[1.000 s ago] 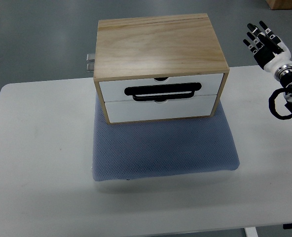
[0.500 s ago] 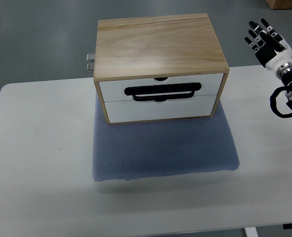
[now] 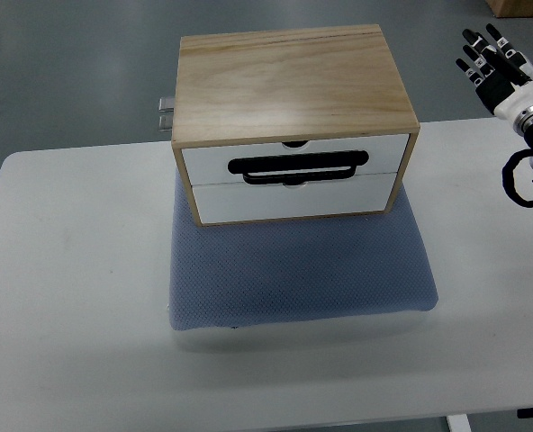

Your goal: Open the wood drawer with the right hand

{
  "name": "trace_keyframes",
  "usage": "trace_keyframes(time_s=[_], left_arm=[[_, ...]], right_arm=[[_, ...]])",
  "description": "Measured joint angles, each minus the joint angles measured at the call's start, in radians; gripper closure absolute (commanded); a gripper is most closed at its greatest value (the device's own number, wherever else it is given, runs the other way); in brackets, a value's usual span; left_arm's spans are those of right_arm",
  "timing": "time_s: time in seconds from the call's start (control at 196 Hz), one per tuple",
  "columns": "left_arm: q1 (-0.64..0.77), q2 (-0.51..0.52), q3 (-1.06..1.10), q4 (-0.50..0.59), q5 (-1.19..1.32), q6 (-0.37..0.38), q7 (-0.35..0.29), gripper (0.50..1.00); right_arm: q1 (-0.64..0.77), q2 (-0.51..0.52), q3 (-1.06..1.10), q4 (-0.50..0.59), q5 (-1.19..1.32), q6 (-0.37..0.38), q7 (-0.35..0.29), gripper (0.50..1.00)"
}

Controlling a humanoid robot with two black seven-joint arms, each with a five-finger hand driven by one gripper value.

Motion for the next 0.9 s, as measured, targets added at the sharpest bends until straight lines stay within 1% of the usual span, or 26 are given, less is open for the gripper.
trace_keyframes(time_s=[0.174,0.265,0.332,0.47,0.618,0.72,0.812,0.898], left_arm=[[-0.001,0.000,0.000,0.000,0.000,0.000,0.000,0.500],[0.000,0.000,0.000,-0.001,0.000,0.000,0.000,0.500],[0.000,0.000,0.000,-0.001,0.000,0.000,0.000,0.500],[-0.001,0.000,0.000,-0.001,0.000,0.000,0.000,0.500],[0.000,0.000,0.000,-0.001,0.000,0.000,0.000,0.500],[-0.001,0.000,0.000,-0.001,0.000,0.000,0.000,0.500],[-0.001,0.000,0.000,-0.001,0.000,0.000,0.000,0.500],[0.000,0.000,0.000,-0.001,0.000,0.000,0.000,0.500]], right_arm=[[0.005,-0.017,-0.006,0.003,-0.001,0.000,0.001,0.556],[0.024,-0.051,-0.027,0.008,0.000,0.000,0.001,0.556],[0.045,-0.086,-0.077,0.014,0.000,0.005,0.001,0.556],[0.109,-0.160,-0.239,0.075,0.000,0.004,-0.001,0.556],[0.248,-0.289,-0.475,0.146,-0.008,0.011,-0.003,0.556],[0.355,-0.337,-0.603,0.166,-0.061,0.032,-0.006,0.556],[0.442,-0.365,-0.685,0.178,-0.151,0.070,-0.006,0.556],[0.522,-0.385,-0.751,0.210,-0.288,0.102,-0.008,0.556]])
